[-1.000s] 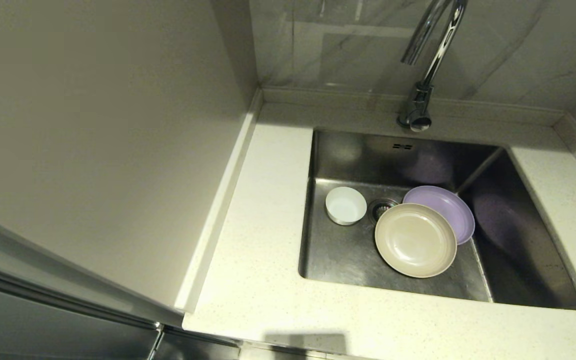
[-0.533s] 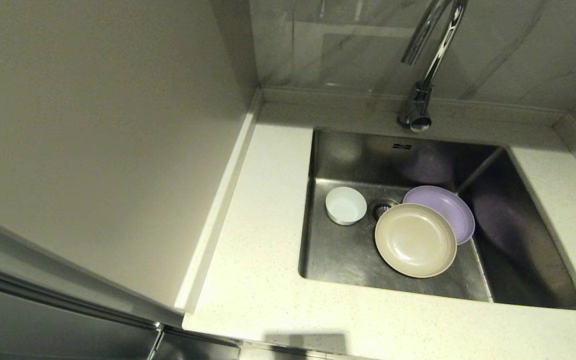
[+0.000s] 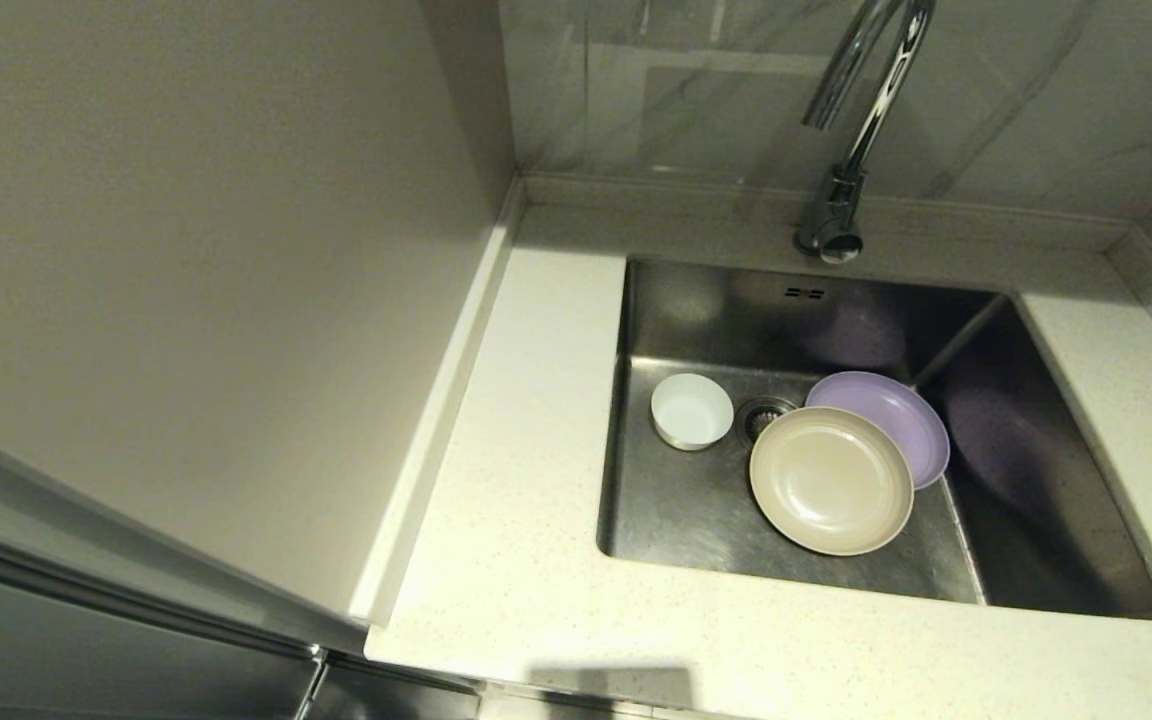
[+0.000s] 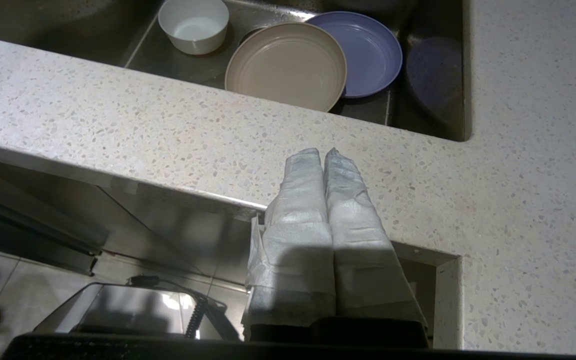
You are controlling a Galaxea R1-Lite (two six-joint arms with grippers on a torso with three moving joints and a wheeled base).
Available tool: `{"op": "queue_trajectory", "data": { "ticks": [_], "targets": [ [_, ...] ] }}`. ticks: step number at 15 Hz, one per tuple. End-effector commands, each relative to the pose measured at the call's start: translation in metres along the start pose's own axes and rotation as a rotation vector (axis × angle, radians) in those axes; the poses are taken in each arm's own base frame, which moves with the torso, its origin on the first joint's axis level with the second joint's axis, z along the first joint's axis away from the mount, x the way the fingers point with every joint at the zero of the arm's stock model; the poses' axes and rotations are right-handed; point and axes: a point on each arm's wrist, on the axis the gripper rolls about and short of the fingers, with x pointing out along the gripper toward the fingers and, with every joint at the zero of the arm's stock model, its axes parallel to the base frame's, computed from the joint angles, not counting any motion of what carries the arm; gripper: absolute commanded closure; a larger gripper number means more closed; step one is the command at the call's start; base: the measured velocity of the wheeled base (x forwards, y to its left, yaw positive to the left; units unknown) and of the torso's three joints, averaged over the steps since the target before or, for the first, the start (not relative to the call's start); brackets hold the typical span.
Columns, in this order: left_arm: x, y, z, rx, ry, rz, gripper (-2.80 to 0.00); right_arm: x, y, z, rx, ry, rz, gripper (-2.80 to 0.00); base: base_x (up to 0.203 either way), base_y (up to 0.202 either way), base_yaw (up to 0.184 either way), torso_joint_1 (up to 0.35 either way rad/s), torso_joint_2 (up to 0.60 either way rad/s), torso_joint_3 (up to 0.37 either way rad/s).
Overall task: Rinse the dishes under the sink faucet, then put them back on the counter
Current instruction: Turn on the faucet
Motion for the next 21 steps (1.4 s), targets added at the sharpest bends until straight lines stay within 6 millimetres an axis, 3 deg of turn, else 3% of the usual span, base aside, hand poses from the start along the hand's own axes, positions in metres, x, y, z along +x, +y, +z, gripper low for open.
{"op": "queue_trajectory", "data": {
  "ticks": [1, 21],
  "targets": [
    [-0.0001, 0.0, 0.0, -0.001, -0.002, 0.0, 0.0, 0.0001, 0.0, 0.0, 0.0, 0.001, 0.001, 0.0, 0.0, 0.0, 0.0, 0.0, 0.0, 0.0],
    [-0.0001, 0.0, 0.0, -0.001, -0.002, 0.0, 0.0, 0.0001, 0.0, 0.0, 0.0, 0.001, 0.001, 0.0, 0.0, 0.0, 0.0, 0.0, 0.0, 0.0]
  ]
}}
